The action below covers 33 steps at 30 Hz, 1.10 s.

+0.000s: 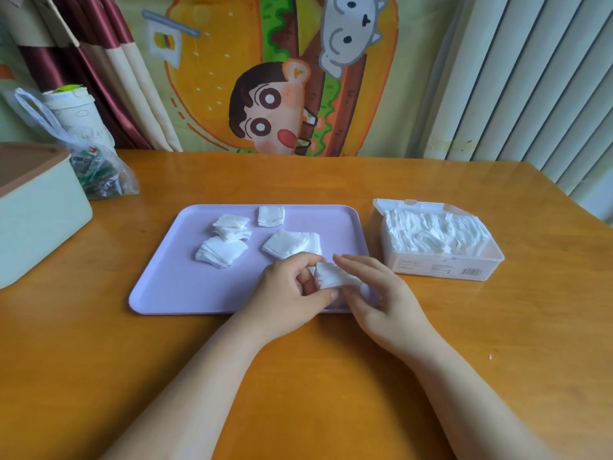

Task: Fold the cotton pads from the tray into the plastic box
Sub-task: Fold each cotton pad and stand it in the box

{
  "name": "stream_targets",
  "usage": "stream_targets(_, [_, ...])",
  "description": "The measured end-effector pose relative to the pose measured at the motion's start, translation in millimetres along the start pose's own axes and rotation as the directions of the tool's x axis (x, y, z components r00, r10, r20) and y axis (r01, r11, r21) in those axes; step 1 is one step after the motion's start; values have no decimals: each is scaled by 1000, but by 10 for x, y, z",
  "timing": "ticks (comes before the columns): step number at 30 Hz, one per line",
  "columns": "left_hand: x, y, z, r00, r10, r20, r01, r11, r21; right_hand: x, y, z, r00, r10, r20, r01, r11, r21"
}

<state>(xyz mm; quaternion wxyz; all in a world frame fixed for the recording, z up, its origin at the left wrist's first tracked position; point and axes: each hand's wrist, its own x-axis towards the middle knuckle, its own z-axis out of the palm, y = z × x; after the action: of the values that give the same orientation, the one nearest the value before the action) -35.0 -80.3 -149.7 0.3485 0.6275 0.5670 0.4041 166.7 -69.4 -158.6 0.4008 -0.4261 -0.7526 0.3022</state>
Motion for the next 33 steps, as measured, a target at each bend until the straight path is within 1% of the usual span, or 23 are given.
stream_targets(4, [-19, 29, 10, 1000, 26, 14, -26, 999, 31, -14, 44, 86, 997, 4, 71, 7, 987, -163])
stream_targets(6, [-33, 40, 23, 999, 46, 9, -46, 996, 72, -22, 15, 107, 996, 9, 83, 7, 981, -192])
stream_targets(8, [-37, 62, 31, 995, 90, -43, -85, 991, 107, -29, -32, 91, 999, 4, 43, 4, 982, -188])
stream_targets(9, [-26, 71, 28, 990, 123, -74, -113, 986, 122, -26, -67, 74, 1000, -11, -4, 10, 985, -170])
stream_targets(11, [-22, 93, -1, 979, 173, -111, -157, 978, 137, -8, -155, 47, 993, -8, -117, -5, 994, -110])
stream_targets(12, [-17, 166, -1, 977, 185, -104, -171, 977, 130, 7, -224, -23, 986, 31, -165, -40, 998, -53])
stream_targets(14, [-13, 277, -10, 983, 173, -68, -168, 983, 79, 74, -370, -131, 971, 163, -176, -141, 981, 133])
stream_targets(16, [20, 423, 44, 981, 183, -64, -181, 983, 39, 135, -454, -336, 952, 295, -77, -256, 912, 322])
stream_targets(17, [49, 495, 78, 981, 184, -61, -183, 983, 12, 157, -491, -445, 947, 320, 6, -297, 874, 386])
stream_targets(19, [126, 670, 180, 982, 184, -36, -185, 982, -37, 137, -516, -691, 943, 312, 118, -332, 840, 430])
stream_targets(20, [165, 721, 211, 983, 183, -24, -184, 982, -50, 129, -501, -767, 939, 316, 132, -342, 833, 435])
stream_targets(21, [208, 791, 264, 982, 188, -3, -187, 980, -74, 115, -496, -862, 938, 328, 114, -344, 830, 438])
stream_targets(23, [301, 932, 401, 980, 193, 39, -186, 973, -135, 95, -467, -1046, 934, 353, 52, -341, 839, 425])
stream_targets(25, [420, 1063, 595, 980, 186, 69, -173, 972, -159, 95, -407, -1230, 918, 394, -48, -344, 850, 398])
stream_targets(27, [551, 1126, 747, 985, 155, 73, -145, 981, -126, 126, -326, -1381, 857, 457, -236, -365, 864, 348])
stream_targets(29, [708, 1162, 900, 982, 148, 114, -148, 989, -7, 167, -229, -1549, 786, 473, -398, -395, 880, 265])
stream_targets(30, [771, 1179, 962, 977, 148, 154, -161, 984, 73, 195, -181, -1613, 781, 457, -426, -416, 889, 190])
stream_targets(33, [949, 1271, 1101, 947, 141, 287, -229, 926, 301, 319, -118, -1745, 802, 465, -376, -513, 858, -33])
